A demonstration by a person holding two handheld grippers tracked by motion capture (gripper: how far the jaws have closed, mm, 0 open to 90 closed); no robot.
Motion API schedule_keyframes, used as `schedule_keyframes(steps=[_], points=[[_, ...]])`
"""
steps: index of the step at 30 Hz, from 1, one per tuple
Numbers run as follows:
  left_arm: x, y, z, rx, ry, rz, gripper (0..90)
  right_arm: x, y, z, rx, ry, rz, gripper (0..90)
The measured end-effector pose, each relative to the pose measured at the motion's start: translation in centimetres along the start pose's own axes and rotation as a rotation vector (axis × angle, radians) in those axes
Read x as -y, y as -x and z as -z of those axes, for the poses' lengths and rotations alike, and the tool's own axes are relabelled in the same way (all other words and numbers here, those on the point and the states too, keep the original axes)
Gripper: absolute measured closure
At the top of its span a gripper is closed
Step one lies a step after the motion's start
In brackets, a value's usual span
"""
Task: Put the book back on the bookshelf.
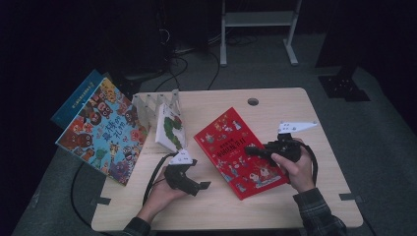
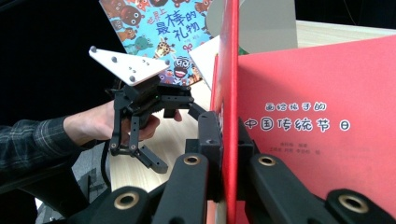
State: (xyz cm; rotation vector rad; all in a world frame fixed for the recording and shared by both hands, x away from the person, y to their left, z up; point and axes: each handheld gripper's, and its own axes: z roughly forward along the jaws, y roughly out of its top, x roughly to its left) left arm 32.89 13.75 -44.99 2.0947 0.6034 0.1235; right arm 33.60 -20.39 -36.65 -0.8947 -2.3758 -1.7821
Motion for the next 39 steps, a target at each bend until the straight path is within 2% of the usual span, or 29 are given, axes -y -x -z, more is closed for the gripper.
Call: schedule_keyframes(steps=[6, 10, 13, 17, 22, 24, 25, 29, 31, 39], points=[[-0.7, -0.2, -0.2, 0.025, 0.027, 0.008, 0.0, -0.3, -0.3, 0.4, 0.016, 0.032, 0.019, 87.5], [-1.2, -0.7, 0.0, 0.048, 0.095, 0.038, 0.0, -0.8, -0.7, 1.2, 0.017, 0.058, 0.033, 87.4], [-2.0, -1.1, 0.3, 0.049, 0.12, 0.031, 0.0, -1.2, -1.1, 1.8, 0.019, 0.077, 0.041, 87.4], [-3.5, -1.8, 0.9, 0.069, 0.181, 0.03, 0.0, -1.7, -1.4, 2.4, 0.019, 0.101, 0.05, 87.5], [-5.3, -2.6, 1.4, 0.113, 0.275, 0.047, 0.0, -2.3, -1.6, 2.7, 0.009, 0.116, 0.063, 87.5], [-5.9, -2.8, 1.6, 0.127, 0.303, 0.045, 0.0, -2.3, -1.7, 2.6, 0.003, 0.118, 0.065, 87.4], [-6.3, -2.9, 1.6, 0.147, 0.317, 0.04, 0.0, -2.3, -1.7, 2.5, -0.004, 0.114, 0.067, 87.4], [-6.8, -3.0, 1.5, 0.165, 0.337, 0.044, 0.0, -2.3, -1.7, 2.4, -0.011, 0.115, 0.067, 87.4], [-6.9, -3.2, 1.5, 0.185, 0.358, 0.049, 4.0, -2.3, -1.8, 2.4, -0.016, 0.117, 0.068, 87.4], [-6.9, -3.6, 1.6, 0.208, 0.386, 0.07, 10.4, -2.4, -2.1, 2.6, -0.042, 0.128, 0.08, 87.3]])
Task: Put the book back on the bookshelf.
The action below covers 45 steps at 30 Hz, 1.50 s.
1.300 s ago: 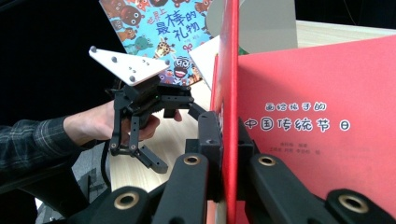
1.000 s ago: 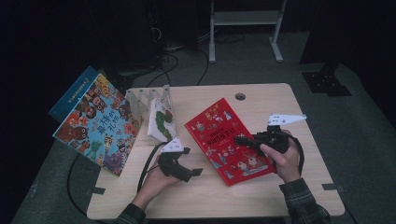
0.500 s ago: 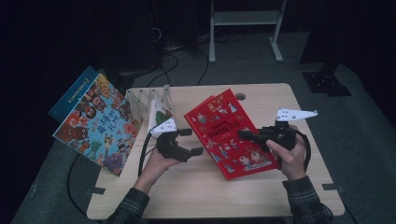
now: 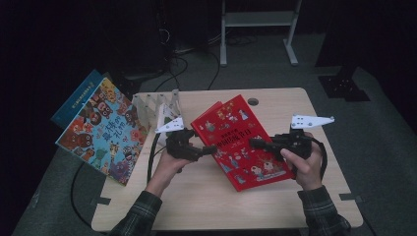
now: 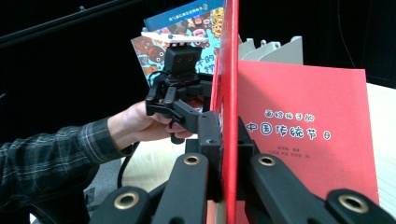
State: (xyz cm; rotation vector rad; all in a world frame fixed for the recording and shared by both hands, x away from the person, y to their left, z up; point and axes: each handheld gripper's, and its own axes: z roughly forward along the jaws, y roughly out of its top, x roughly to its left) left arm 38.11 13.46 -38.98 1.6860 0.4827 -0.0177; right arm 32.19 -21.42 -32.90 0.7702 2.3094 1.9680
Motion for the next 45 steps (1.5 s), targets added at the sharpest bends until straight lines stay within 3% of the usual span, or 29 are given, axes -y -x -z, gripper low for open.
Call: schedule_keyframes(steps=[7, 13, 14, 17, 21, 31, 39, 41, 45], points=[[-0.3, 0.0, 0.2, 0.019, 0.013, 0.028, 16.8, 0.2, 0.1, -0.1, -0.015, 0.0, -0.005, 87.3], [-1.0, 0.8, 0.2, 0.046, 0.046, -0.007, 27.7, 0.4, 0.1, -0.7, -0.029, -0.013, -0.005, 87.3], [-1.4, 1.1, 0.5, 0.07, 0.091, -0.003, 30.3, 0.5, 0.2, -0.7, -0.054, -0.005, -0.014, 87.1], [-1.8, 1.3, 0.7, 0.08, 0.117, 0.001, 31.9, 0.6, 0.0, -0.8, -0.069, -0.006, -0.013, 87.1], [-2.4, 1.3, 1.4, 0.094, 0.153, 0.006, 40.2, 0.8, -0.1, -1.2, -0.052, -0.032, 0.004, 87.7], [-3.0, 1.4, 2.1, 0.158, 0.147, 0.015, 55.5, 1.0, 0.2, -1.5, -0.095, -0.059, 0.001, 87.2], [-4.2, 2.0, 2.6, 0.198, 0.133, -0.028, 66.6, 1.8, 0.2, -2.5, -0.097, -0.157, 0.021, 83.8], [-4.6, 2.4, 2.8, 0.209, 0.113, -0.051, 68.9, 1.9, 0.3, -2.8, -0.103, -0.165, 0.022, 83.0], [-4.9, 2.5, 2.9, 0.219, 0.1, -0.06, 71.0, 2.0, 0.3, -2.9, -0.112, -0.173, 0.021, 82.6]])
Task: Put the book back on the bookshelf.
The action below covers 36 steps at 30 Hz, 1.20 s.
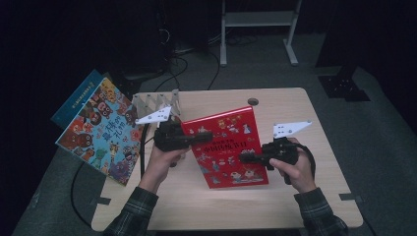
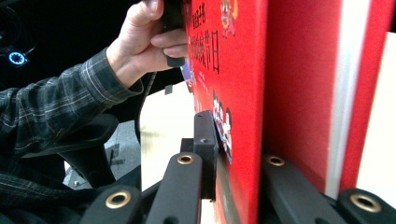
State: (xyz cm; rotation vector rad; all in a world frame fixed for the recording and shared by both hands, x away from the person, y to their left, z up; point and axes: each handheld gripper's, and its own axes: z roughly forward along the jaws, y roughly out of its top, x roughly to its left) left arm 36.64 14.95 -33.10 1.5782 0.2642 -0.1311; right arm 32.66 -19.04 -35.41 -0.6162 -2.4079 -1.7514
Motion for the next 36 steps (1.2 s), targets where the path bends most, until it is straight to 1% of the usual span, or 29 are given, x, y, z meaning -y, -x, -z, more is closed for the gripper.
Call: schedule_keyframes(steps=[4, 6, 8, 9, 13, 16, 17, 19, 20, 22, 25, 26, 29, 31, 32, 36], points=[[-0.5, 0.4, -0.2, 0.014, -0.017, -0.017, 73.8, 0.1, 0.1, -0.2, -0.003, -0.021, 0.003, 80.4], [-0.7, 0.5, -0.2, 0.014, -0.024, -0.024, 74.8, 0.2, 0.2, -0.3, -0.004, -0.024, 0.003, 79.9], [-1.0, 0.8, -0.4, 0.011, -0.043, -0.038, 75.1, 0.3, 0.3, -0.4, -0.005, -0.037, 0.005, 79.2], [-1.3, 1.0, -0.5, 0.007, -0.062, -0.051, 75.5, 0.4, 0.3, -0.5, -0.007, -0.041, 0.003, 78.7], [-1.5, 1.2, -0.7, -0.001, -0.081, -0.06, 76.3, 0.5, 0.4, -0.6, -0.005, -0.053, 0.009, 77.7], [-1.6, 1.2, -0.8, 0.0, -0.094, -0.059, 76.7, 0.6, 0.4, -0.6, -0.002, -0.058, 0.015, 77.3], [-1.6, 1.2, -0.9, -0.004, -0.1, -0.057, 76.8, 0.7, 0.4, -0.6, 0.001, -0.057, 0.021, 75.5], [-1.6, 1.1, -0.8, -0.004, -0.099, -0.056, 77.0, 0.8, 0.5, -0.6, -0.011, -0.056, 0.017, 72.5], [-1.6, 1.1, -0.8, -0.004, -0.099, -0.056, 77.0, 0.8, 0.5, -0.6, -0.011, -0.056, 0.017, 72.5], [-1.7, 1.1, -0.8, -0.007, -0.094, -0.054, 77.1, 0.8, 0.6, -0.4, -0.023, -0.042, 0.012, 70.0], [-1.7, 1.1, -0.7, -0.008, -0.096, -0.06, 77.5, 0.9, 0.7, -0.1, -0.015, -0.038, 0.012, 69.3], [-1.8, 1.2, -0.7, -0.005, -0.099, -0.06, 77.8, 1.1, 0.8, 0.2, -0.025, -0.026, 0.003, 69.1], [-1.8, 1.2, -0.8, -0.004, -0.104, -0.063, 77.8, 1.1, 0.8, 0.4, -0.025, -0.025, 0.008, 68.8], [-1.8, 1.2, -0.7, -0.005, -0.101, -0.06, 77.9, 1.2, 0.9, 0.6, -0.031, -0.018, 0.0, 68.0], [-1.8, 1.2, -0.7, -0.006, -0.1, -0.06, 78.1, 1.2, 1.0, 0.8, -0.026, -0.008, 0.002, 68.0], [-1.8, 1.2, -0.6, -0.004, -0.103, -0.061, 78.3, 1.2, 1.0, 1.1, -0.026, -0.004, 0.001, 68.0]])
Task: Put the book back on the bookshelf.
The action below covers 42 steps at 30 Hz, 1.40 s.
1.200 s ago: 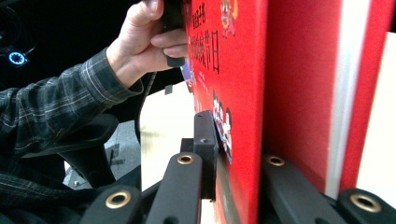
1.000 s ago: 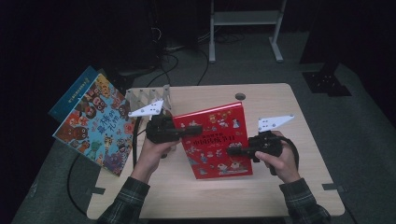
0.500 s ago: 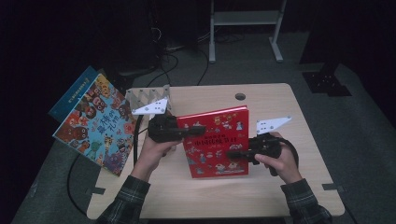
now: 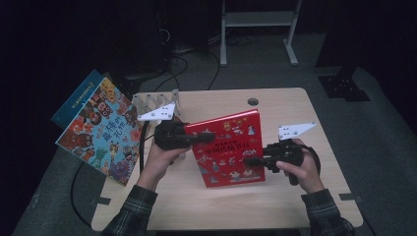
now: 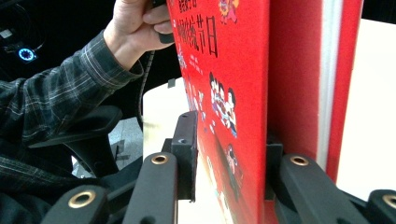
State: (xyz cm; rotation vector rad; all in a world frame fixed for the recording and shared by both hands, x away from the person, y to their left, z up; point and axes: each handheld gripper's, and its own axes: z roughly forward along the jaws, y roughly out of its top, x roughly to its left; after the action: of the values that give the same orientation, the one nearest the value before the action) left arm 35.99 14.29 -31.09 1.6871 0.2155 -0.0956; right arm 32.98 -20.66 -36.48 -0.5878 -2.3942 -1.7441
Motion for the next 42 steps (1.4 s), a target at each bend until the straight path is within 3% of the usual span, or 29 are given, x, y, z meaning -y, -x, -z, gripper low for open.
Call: schedule_keyframes(steps=[10, 19, 23, 26, 28, 29, 30, 31, 33, 34, 35, 36, 37, 39, 42], points=[[-0.1, -0.1, 0.3, -0.011, 0.009, 0.002, 78.4, 0.1, 0.1, 0.3, 0.01, 0.006, 0.018, 61.4], [-0.5, -0.3, 1.5, -0.04, 0.027, 0.015, 79.4, 0.7, 0.5, 1.4, 0.073, 0.002, 0.013, 59.0], [-0.7, -0.1, 2.0, -0.075, 0.037, -0.003, 79.4, 1.0, 0.8, 1.3, 0.086, -0.018, 0.006, 58.7], [-0.7, -0.1, 2.4, -0.099, 0.045, 0.007, 79.4, 1.2, 0.9, 1.3, 0.097, -0.027, 0.003, 58.0], [-0.8, 0.0, 2.7, -0.115, 0.05, 0.011, 79.4, 1.5, 1.1, 1.2, 0.121, -0.038, 0.003, 56.2], [-0.9, 0.2, 2.9, -0.139, 0.045, 0.016, 79.4, 1.9, 1.4, 1.2, 0.162, -0.055, -0.001, 54.2], [-0.9, 0.2, 2.9, -0.139, 0.045, 0.016, 79.4, 1.9, 1.4, 1.2, 0.162, -0.055, -0.001, 54.2], [-1.0, 0.4, 3.1, -0.165, 0.034, 0.014, 79.4, 2.3, 1.6, 1.3, 0.205, -0.058, -0.009, 52.1], [-1.0, 0.5, 3.2, -0.177, 0.026, 0.013, 79.4, 2.4, 1.8, 1.4, 0.226, -0.057, -0.025, 50.9], [-1.1, 0.6, 3.2, -0.189, 0.02, 0.011, 79.4, 2.6, 1.9, 1.4, 0.264, -0.061, -0.039, 49.0], [-1.1, 0.7, 3.3, -0.21, 0.007, 0.006, 79.4, 3.0, 2.3, 1.5, 0.339, -0.079, -0.027, 48.2], [-1.1, 0.7, 3.3, -0.21, 0.007, 0.006, 79.4, 3.2, 2.4, 1.5, 0.374, -0.084, -0.027, 45.9], [-1.1, 0.8, 3.3, -0.219, 0.004, 0.002, 79.4, 3.2, 2.4, 1.5, 0.374, -0.084, -0.027, 45.9], [-1.1, 1.0, 3.4, -0.242, 0.002, 0.008, 79.4, 3.8, 2.9, 1.4, 0.45, -0.097, -0.015, 41.6], [-1.1, 1.2, 3.6, -0.261, 0.003, 0.008, 79.4, 4.2, 3.2, 1.4, 0.489, -0.104, -0.013, 39.1]])
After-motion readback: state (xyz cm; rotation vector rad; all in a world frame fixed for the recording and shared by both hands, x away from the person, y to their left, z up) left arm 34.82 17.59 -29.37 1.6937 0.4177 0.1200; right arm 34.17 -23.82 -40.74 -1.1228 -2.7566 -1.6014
